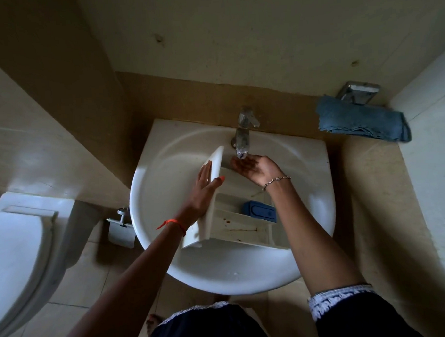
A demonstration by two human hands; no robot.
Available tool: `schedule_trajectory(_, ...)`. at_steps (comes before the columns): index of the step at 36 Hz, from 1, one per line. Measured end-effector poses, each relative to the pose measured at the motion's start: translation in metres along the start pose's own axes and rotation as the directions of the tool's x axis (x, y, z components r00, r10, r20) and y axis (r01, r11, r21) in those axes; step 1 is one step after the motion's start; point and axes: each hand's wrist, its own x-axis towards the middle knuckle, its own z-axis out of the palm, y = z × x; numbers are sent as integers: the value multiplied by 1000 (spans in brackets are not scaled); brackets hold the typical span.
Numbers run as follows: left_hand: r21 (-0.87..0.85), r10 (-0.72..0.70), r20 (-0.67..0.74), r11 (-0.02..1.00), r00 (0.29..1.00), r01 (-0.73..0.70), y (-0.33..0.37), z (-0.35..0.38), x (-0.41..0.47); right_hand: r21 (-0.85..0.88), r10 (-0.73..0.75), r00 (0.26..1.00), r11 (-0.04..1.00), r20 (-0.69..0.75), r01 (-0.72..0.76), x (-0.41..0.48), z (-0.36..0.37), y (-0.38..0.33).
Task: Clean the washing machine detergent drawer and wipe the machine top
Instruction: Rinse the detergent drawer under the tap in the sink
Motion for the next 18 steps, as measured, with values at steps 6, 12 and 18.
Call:
schedule_trajectory(6, 4, -16, 6, 1000, 1000, 16, 2, 0, 0, -8, 82, 996, 997, 38, -81, 5, 13, 10)
schedule_trajectory(12, 11, 2, -13, 1000, 1000, -1, 0, 0, 1, -257, 238, 970, 942, 57, -216, -9, 8, 23)
schedule_trajectory(18, 19, -3, -14, 1000, 1000, 3, 1, 1, 1, -738, 232, 972, 664, 50, -121, -39, 6, 37)
